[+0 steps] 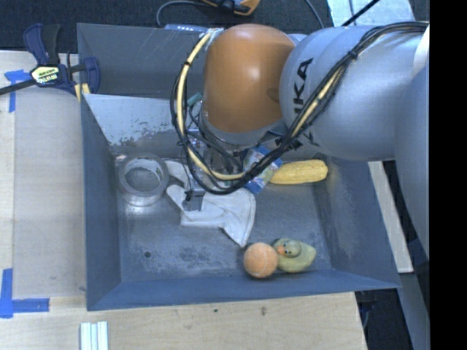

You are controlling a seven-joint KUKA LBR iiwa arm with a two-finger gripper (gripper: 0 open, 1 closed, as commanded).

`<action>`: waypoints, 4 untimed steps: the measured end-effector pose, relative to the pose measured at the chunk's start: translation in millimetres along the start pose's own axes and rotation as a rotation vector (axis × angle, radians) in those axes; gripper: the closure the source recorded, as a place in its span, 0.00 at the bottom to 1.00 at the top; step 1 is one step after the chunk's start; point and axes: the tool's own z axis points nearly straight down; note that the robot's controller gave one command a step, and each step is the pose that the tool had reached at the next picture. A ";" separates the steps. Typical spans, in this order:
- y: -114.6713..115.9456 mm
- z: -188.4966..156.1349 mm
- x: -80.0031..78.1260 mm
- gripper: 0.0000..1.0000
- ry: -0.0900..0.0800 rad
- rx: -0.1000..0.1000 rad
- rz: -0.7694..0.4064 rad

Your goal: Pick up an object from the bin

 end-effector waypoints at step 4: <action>-10.9 135.5 -17.5 0.00 -0.006 0.000 0.336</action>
Offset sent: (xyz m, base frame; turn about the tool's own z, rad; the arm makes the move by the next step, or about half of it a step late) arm 0.0393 -0.0291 -0.0475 0.1772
